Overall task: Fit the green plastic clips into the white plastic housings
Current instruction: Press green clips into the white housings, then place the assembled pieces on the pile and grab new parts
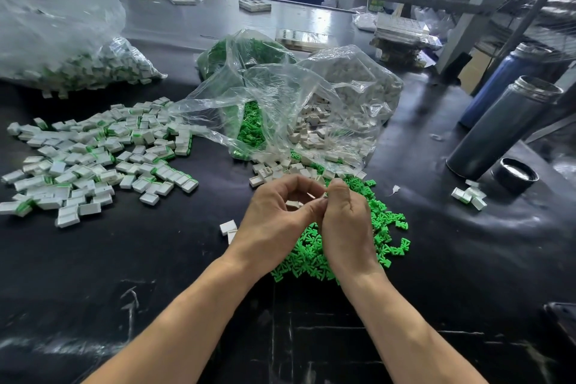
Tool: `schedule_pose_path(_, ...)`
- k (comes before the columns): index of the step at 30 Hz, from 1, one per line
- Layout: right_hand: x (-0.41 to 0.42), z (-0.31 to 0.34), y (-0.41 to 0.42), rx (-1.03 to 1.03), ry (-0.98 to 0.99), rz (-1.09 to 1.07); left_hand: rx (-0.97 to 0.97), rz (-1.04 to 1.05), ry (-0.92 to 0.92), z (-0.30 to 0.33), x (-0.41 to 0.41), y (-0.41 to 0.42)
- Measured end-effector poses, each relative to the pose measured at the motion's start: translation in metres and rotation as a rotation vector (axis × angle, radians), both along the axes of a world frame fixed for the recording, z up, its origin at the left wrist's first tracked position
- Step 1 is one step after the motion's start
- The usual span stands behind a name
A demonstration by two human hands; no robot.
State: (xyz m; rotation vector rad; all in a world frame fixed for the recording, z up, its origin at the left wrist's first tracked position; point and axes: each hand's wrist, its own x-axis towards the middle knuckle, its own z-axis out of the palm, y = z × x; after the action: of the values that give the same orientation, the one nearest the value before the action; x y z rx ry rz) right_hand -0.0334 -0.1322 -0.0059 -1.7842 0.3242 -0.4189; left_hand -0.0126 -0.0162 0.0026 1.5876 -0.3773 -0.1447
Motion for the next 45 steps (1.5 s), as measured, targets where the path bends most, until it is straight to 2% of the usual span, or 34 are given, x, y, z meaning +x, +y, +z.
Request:
schedule_pose_path(7, 0.003, -0.005, 0.002, -0.017, -0.045, -0.010, -0.027, 0.007, -0.004, -0.003, 0.003, 0.001)
schedule_pose_path(13, 0.000, -0.005, -0.003, 0.045, -0.002, 0.024, -0.039, -0.005, 0.002, -0.003, 0.004, 0.003)
schedule_pose_path(18, -0.006, 0.001, -0.018, 0.044, -0.101, 0.069, -0.039, 0.072, -0.004, -0.001, 0.012, 0.013)
schedule_pose_path(22, -0.008, 0.005, -0.019, -0.038, -0.133, 0.160, 0.003, 0.076, -0.019, 0.000, 0.014, 0.015)
schedule_pose_path(26, -0.010, 0.004, -0.017, -0.098, -0.095, 0.129, 0.028, 0.065, -0.028, 0.001, 0.011, 0.016)
schedule_pose_path(33, -0.012, 0.006, -0.016, -0.122, -0.061, 0.093, 0.186, 0.095, -0.106, 0.000, 0.008, 0.015)
schedule_pose_path(39, -0.012, 0.005, -0.015, -0.174, -0.049, 0.068, 0.381, 0.174, -0.272, 0.001, 0.011, 0.021)
schedule_pose_path(45, -0.011, 0.004, -0.017, -0.146, -0.043, 0.067, 0.645, 0.437, -0.271, -0.002, 0.030, 0.048)
